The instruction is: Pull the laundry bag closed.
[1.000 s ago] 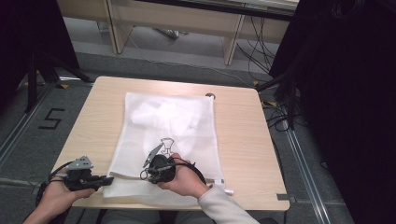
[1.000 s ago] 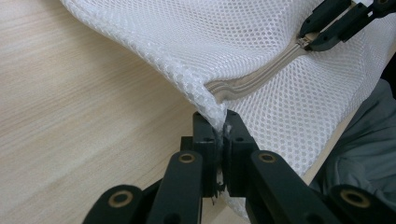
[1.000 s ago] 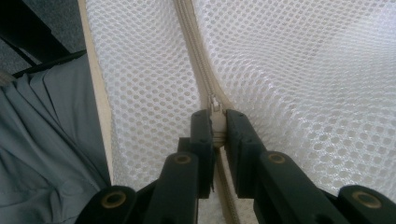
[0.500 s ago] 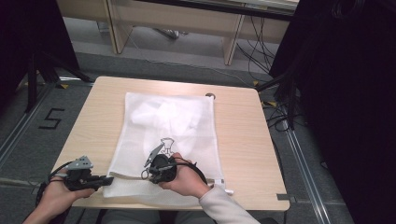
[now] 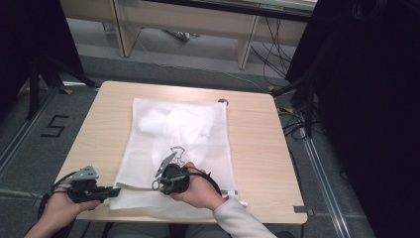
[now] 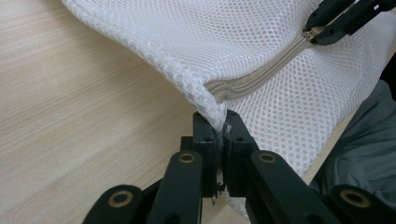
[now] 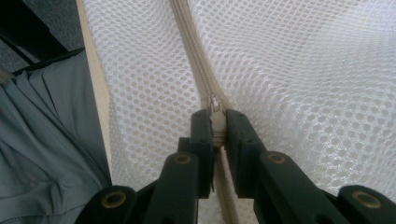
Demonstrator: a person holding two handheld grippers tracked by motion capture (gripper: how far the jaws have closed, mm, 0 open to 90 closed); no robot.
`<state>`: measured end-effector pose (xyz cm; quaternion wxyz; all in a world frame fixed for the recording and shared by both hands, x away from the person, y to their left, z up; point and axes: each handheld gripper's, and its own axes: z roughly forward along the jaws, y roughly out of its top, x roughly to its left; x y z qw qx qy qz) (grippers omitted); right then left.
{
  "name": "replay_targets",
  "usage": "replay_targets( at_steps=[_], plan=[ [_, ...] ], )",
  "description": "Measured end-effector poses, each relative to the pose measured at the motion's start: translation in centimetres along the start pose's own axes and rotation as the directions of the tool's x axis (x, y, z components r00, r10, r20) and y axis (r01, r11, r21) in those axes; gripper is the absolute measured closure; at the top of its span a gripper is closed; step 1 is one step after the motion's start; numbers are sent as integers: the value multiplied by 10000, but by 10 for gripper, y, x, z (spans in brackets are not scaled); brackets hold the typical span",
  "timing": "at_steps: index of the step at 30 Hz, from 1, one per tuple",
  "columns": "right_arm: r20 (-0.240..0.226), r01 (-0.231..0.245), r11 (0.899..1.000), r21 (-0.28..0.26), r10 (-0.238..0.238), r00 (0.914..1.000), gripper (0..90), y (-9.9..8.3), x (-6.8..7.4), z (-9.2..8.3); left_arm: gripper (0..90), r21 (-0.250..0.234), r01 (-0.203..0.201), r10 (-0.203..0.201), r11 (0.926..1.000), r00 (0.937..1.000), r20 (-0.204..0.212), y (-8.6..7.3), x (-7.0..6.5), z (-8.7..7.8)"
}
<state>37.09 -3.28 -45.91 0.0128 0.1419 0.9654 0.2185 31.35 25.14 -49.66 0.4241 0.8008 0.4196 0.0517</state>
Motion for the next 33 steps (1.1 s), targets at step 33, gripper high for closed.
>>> replay_targets(
  at_steps=[33],
  plan=[
    [21, -237, 9996, -168, 237, 9997, 824, -7, -3, -7, 853, 33, -23, 23, 10000, 10000, 13, 0, 1, 0]
  ],
)
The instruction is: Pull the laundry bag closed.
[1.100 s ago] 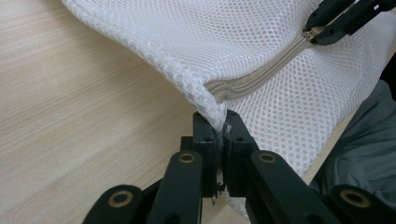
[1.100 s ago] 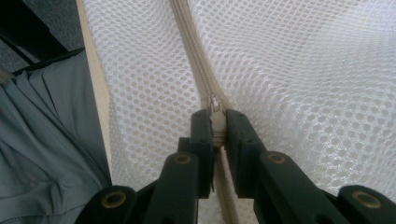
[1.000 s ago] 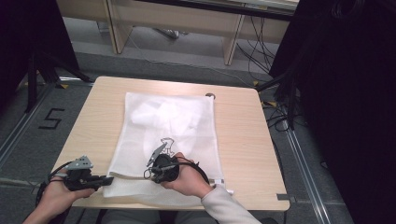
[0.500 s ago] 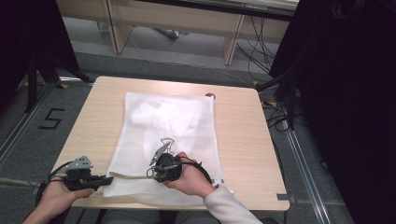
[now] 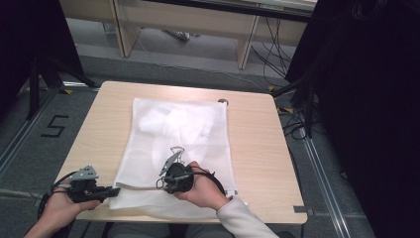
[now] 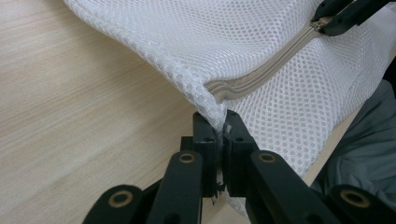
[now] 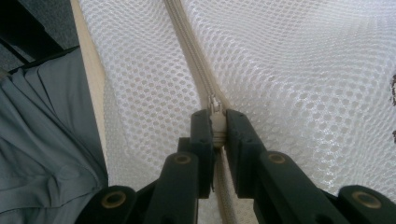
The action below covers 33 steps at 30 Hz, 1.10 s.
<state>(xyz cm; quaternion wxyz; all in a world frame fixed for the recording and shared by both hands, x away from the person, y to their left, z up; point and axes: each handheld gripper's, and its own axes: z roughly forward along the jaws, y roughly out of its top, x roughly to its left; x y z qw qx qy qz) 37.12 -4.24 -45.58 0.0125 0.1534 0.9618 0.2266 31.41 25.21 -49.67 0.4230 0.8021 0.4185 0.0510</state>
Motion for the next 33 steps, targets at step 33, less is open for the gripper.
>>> replay_targets(
  at_steps=[33],
  plan=[
    [45, -265, 9996, 37, 265, 9996, 824, -5, -3, -5, 853, 11, -28, 28, 10000, 10000, -30, 0, 0, 0]
  ],
)
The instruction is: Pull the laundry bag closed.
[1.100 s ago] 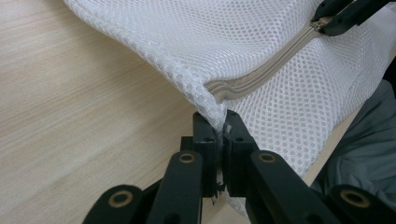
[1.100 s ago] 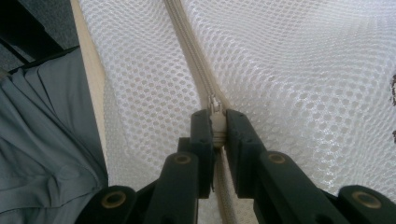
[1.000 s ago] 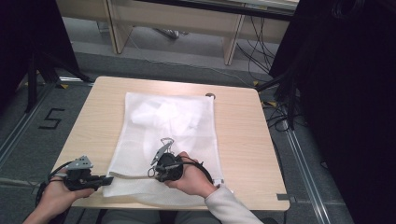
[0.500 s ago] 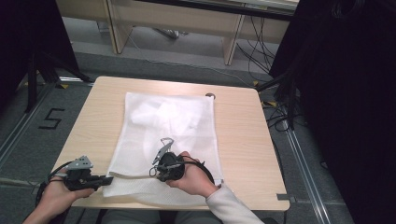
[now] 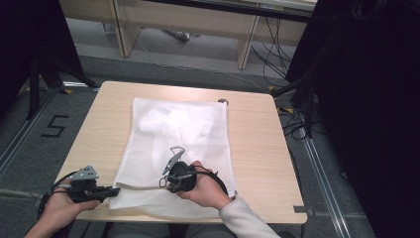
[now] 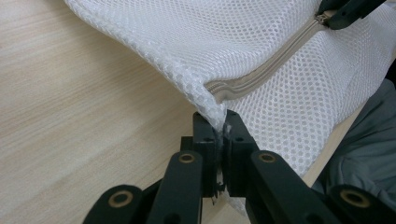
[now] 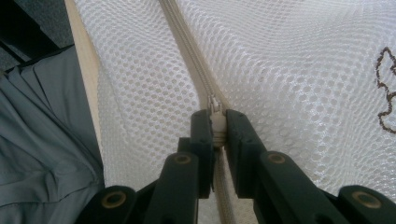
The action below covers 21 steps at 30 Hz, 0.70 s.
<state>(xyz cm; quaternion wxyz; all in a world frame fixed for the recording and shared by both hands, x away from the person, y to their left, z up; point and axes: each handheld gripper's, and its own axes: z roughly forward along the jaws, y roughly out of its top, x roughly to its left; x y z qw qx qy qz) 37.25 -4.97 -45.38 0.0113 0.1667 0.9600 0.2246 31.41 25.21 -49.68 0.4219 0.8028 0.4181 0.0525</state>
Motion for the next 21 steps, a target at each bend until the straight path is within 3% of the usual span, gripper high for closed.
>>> replay_targets(
  at_steps=[15, 17, 21],
  plan=[
    [-8, -68, 10000, 16, 68, 10000, 825, -1, -1, -1, 853, -37, 21, -21, 10000, 10000, 37, 0, 0, 0],
    [-9, -141, 9999, 56, 141, 9999, 824, -2, -2, -1, 853, -207, 43, -43, 9998, 10000, -24, 0, -1, 1],
    [-19, -138, 9999, 91, 138, 9999, 825, -1, -2, -1, 854, -14, 37, -37, 10000, 10000, 34, 1, 0, -1]
  ],
)
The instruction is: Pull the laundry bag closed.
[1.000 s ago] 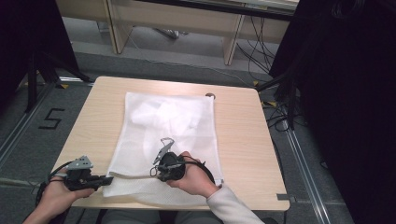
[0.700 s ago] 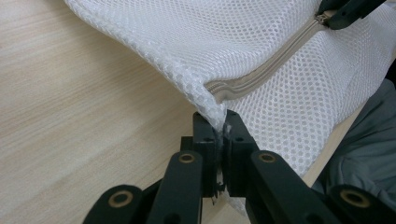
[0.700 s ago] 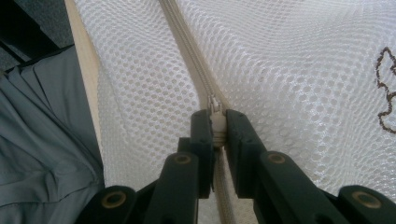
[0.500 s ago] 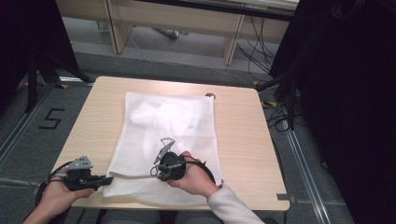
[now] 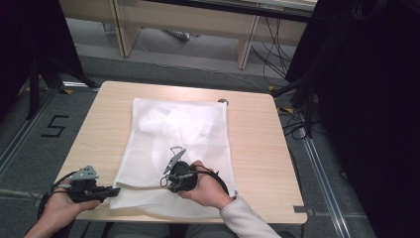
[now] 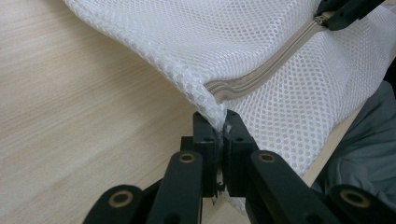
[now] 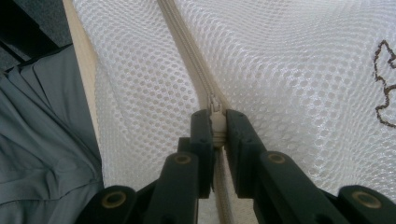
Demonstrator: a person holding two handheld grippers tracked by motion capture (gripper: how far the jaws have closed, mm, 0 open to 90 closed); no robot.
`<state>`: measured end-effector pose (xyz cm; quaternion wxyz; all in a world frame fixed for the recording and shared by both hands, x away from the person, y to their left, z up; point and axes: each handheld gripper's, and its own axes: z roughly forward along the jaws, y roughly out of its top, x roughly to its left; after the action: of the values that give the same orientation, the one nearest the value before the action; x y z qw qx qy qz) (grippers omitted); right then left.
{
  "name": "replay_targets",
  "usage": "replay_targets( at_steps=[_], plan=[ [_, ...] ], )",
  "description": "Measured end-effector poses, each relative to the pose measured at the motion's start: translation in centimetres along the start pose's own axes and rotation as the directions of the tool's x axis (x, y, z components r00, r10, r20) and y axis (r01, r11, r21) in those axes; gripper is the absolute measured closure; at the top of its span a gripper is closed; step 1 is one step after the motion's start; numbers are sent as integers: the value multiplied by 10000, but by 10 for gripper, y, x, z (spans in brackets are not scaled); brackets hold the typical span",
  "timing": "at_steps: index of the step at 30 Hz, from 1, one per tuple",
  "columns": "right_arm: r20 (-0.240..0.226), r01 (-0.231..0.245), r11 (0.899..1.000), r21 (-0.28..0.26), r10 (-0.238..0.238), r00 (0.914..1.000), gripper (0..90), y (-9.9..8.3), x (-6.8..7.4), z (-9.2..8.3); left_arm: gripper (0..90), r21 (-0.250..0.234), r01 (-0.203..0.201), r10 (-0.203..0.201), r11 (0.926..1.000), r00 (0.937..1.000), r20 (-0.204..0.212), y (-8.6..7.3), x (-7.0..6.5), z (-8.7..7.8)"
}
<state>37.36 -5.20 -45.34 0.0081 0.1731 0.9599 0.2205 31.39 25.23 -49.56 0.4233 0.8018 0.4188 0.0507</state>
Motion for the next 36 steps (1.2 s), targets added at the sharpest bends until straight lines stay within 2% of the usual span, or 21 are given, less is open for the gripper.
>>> replay_targets(
  at_steps=[2, 4, 6, 8, 9, 12, 14, 18, 21, 23, 24, 25, 27, 28, 29, 36],
  plan=[
    [45, 30, 10000, -54, -30, 10000, 824, 0, -1, 1, 854, -18, 39, -39, 10000, 10000, 56, 0, 0, 0],
    [90, -11, 10000, 19, 11, 10000, 825, 0, -1, 3, 855, -240, 74, -73, 9997, 10000, 45, 0, 0, 0],
    [198, 10, 9999, 106, -12, 9998, 824, 2, 0, 6, 855, -168, 53, -54, 9998, 10000, -56, 0, 0, -1],
    [60, 253, 9997, 30, -253, 9997, 824, 4, -1, 7, 855, -164, 81, -83, 9998, 9999, -121, 0, 1, -1],
    [228, 141, 9999, -4, -141, 9996, 824, 5, 0, 6, 855, -240, 154, -157, 9996, 9998, -118, 0, 1, -1],
    [226, 219, 9998, 16, -220, 9995, 824, 5, 0, 6, 856, -230, 102, -106, 9997, 9998, -174, 1, 0, -1],
    [232, 96, 9999, 91, -98, 9997, 824, 5, 0, 6, 856, -207, 88, -93, 9997, 9995, -289, 1, 0, -2],
    [220, 272, 9995, 186, -277, 9994, 825, 4, -1, 6, 857, -217, 191, -196, 9996, 9996, -191, 1, 0, -2],
    [217, 258, 9994, 239, -263, 9994, 825, 4, -1, 6, 857, -217, 242, -245, 9995, 9996, -155, 1, 0, -2],
    [216, 56, 9998, 209, -61, 9997, 825, 4, -1, 7, 857, -297, 295, -298, 9991, 9995, -90, 1, 1, -2],
    [289, 186, 9996, 196, -191, 9994, 825, 4, -2, 7, 857, -384, 310, -313, 9988, 9995, -72, 2, 0, -2],
    [131, 344, 9989, 328, -349, 9993, 824, 6, -1, 9, 858, -447, 285, -285, 9986, 9996, 9, 2, -1, -2],
    [194, 179, 9982, 567, -191, 9996, 824, 9, 1, 9, 858, -376, 184, -185, 9991, 9998, -43, 3, -2, -1],
    [143, 505, 9980, 381, -511, 9986, 824, 11, 0, 10, 858, -440, 193, -194, 9988, 9998, -18, 3, -2, -1],
    [165, 607, 9974, 398, -614, 9980, 824, 12, 0, 10, 858, -429, 192, -193, 9989, 9998, -17, 3, -2, -1],
    [165, 455, 9972, 592, -465, 9988, 825, 11, -2, 11, 858, -498, 285, -293, 9984, 9994, -159, 2, -1, -2]
  ],
)
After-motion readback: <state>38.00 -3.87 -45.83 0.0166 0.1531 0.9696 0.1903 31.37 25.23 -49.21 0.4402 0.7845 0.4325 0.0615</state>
